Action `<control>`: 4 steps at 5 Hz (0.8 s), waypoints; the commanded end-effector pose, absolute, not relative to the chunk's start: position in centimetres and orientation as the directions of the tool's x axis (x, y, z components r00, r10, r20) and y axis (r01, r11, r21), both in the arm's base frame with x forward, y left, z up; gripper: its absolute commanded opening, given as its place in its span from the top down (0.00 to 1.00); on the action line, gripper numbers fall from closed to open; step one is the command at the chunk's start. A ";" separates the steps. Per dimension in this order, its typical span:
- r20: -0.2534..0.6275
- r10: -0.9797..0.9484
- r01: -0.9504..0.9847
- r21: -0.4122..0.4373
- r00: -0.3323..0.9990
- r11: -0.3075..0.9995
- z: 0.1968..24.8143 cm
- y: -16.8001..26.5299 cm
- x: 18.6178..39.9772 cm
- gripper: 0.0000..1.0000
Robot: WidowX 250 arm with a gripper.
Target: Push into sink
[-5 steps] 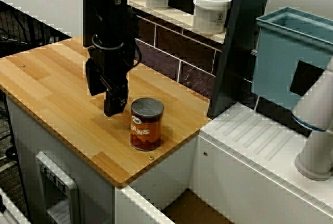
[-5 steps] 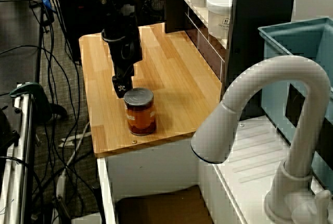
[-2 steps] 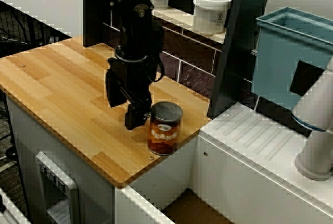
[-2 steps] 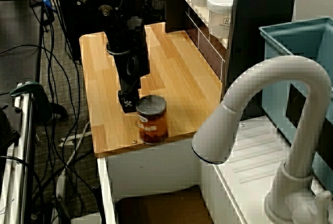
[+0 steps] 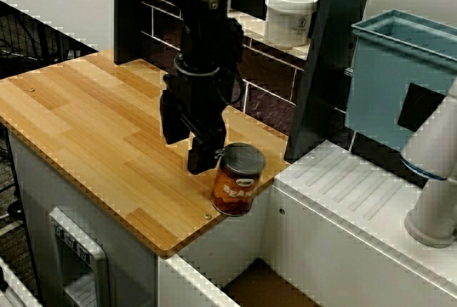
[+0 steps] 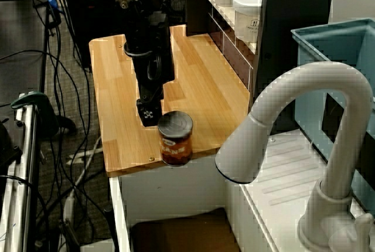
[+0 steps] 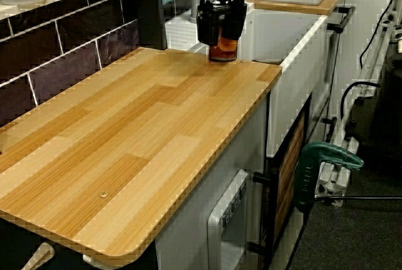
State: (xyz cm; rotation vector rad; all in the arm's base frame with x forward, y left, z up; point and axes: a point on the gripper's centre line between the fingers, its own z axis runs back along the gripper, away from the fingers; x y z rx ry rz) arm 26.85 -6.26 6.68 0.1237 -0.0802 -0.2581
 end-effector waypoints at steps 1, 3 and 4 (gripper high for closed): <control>0.097 -0.269 0.257 0.119 0.958 0.959 7.5 -7.5 27.6 0.00; 0.085 -0.300 0.291 0.106 0.950 0.951 7.1 -8.7 27.0 0.00; 0.088 -0.310 0.299 0.114 0.947 0.947 7.5 -8.2 27.1 0.00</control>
